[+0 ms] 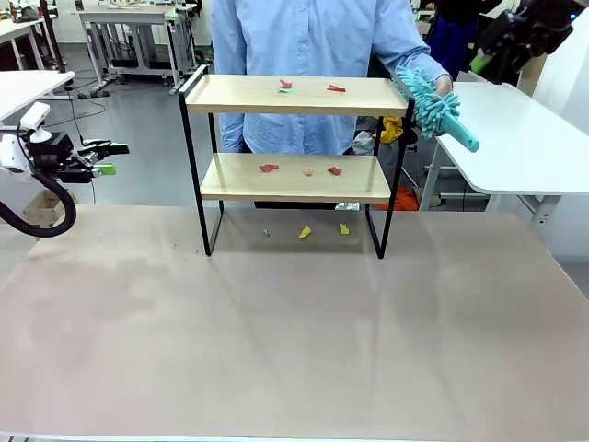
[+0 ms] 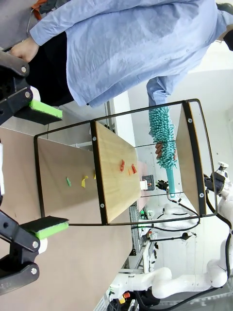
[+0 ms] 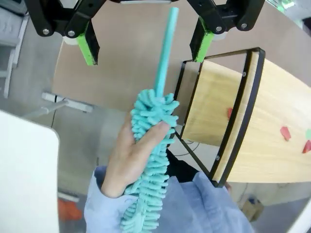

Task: Clean the shelf.
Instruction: Pick up the Duster handed by the human.

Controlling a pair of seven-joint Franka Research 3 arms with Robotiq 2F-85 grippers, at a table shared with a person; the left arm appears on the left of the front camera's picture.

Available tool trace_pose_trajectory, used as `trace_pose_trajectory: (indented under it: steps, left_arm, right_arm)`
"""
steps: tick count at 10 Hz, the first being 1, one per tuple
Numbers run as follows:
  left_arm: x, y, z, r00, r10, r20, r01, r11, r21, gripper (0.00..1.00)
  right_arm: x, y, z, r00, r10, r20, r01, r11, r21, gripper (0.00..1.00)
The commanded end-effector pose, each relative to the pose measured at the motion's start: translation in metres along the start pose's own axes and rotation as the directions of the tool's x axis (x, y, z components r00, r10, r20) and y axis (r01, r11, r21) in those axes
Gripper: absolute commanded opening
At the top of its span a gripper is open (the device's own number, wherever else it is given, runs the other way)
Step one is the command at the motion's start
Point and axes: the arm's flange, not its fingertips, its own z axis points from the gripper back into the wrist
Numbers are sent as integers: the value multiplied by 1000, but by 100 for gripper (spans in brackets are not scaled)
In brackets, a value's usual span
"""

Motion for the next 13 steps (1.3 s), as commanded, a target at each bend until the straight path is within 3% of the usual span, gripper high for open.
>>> trace_pose_trajectory:
  steps: [1,4,7,13]
  left_arm:
    - [2,-3,-2,1000,-15,1,15,1000,1,100]
    - [2,-3,-2,1000,-15,1,15,1000,1,100]
    - [2,-3,-2,1000,-15,1,15,1000,1,100]
    - [2,-3,-2,1000,-15,1,15,1000,1,100]
  right_arm:
    - [-16,23,-15,996,-89,22,90,993,-76,100]
    - [-38,32,-30,994,-101,52,107,984,-140,100]
    - [-54,35,-57,995,-98,-18,95,990,-108,100]
    - [-61,37,-84,996,-80,-49,75,993,-95,100]
